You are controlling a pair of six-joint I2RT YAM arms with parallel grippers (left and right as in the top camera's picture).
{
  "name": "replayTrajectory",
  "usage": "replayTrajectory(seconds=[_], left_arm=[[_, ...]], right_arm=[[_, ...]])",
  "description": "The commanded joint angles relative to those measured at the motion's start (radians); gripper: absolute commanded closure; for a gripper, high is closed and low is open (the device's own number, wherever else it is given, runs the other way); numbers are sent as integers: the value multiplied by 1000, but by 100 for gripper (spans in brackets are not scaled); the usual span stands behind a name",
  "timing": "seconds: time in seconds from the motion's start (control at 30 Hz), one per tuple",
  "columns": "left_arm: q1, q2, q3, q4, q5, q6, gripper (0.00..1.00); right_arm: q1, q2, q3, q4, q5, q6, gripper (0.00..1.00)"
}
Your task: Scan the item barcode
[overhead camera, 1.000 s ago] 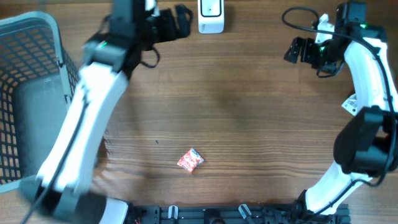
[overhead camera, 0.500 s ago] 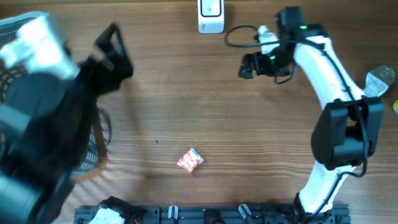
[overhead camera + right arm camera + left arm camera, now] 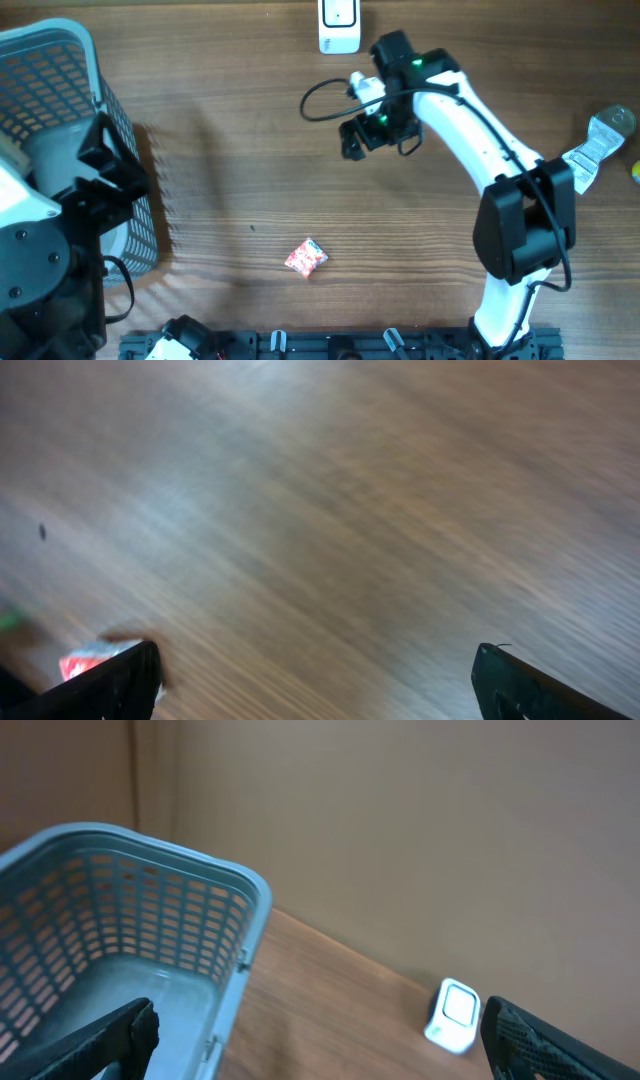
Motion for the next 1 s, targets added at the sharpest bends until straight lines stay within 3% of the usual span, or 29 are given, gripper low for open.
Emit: replayTrajectory(seconds=[0.0, 0.17, 0.57, 0.97], left_arm=[[-6, 1, 0, -9, -93, -43, 0], [-6, 1, 0, -25, -114, -44, 0], [-6, -64, 0, -23, -173, -44, 0], [-6, -70, 0, -57, -171, -43, 0]], right_arm=[[64, 5, 2, -22, 4, -63, 0], [140, 9, -7, -34, 80, -64, 0], [282, 9, -163, -27, -51, -59, 0], [501, 9, -174, 5, -39, 23, 0]])
